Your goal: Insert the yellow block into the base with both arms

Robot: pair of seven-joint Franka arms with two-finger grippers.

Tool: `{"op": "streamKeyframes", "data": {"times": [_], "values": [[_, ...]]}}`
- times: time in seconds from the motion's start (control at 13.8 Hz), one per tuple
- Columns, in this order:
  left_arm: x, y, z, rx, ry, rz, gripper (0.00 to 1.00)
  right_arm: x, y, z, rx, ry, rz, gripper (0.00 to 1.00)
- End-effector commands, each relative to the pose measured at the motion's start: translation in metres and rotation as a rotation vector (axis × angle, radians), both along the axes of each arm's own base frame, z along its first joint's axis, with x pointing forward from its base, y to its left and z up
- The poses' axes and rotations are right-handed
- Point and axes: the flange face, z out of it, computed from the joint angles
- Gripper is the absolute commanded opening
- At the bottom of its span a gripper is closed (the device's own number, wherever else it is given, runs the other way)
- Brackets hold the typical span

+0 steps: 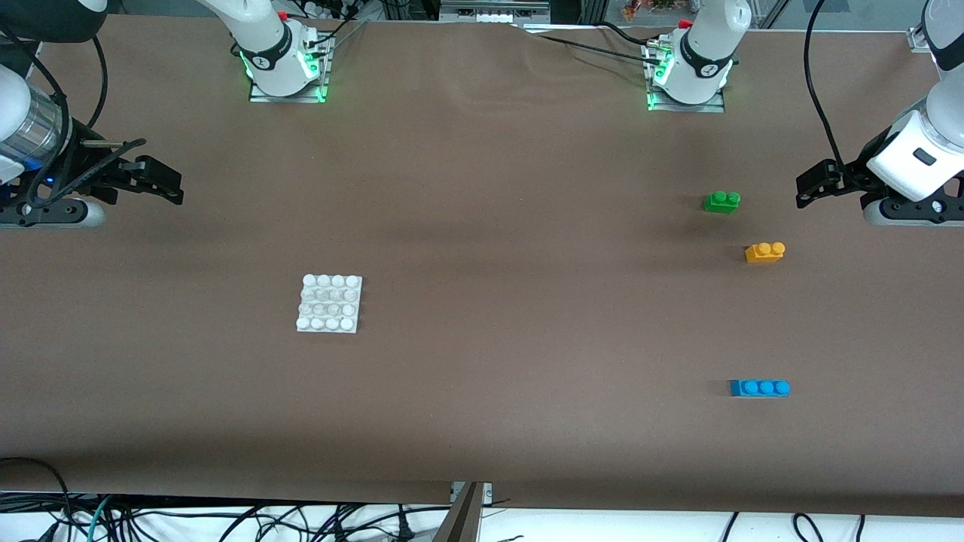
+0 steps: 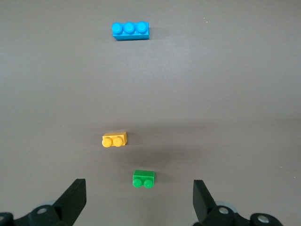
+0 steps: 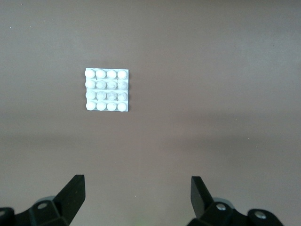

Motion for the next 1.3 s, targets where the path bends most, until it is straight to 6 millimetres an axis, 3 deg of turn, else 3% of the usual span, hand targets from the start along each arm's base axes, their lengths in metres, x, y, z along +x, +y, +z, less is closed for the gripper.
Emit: {"op": "streamKeyframes", "data": {"times": [0.0, 1.23], "values": [[-0.0021, -0.0020, 0.0066, -0.024, -0.004, 0.005, 1.00, -0.0066, 0.0019, 0.0067, 0.022, -0.006, 0.029, 0.99], [-0.0021, -0.0020, 0.0066, -0.024, -0.004, 0.005, 1.00, -0.0052, 0.0034, 0.0025, 0.022, 0.002, 0.023, 0.99]]}}
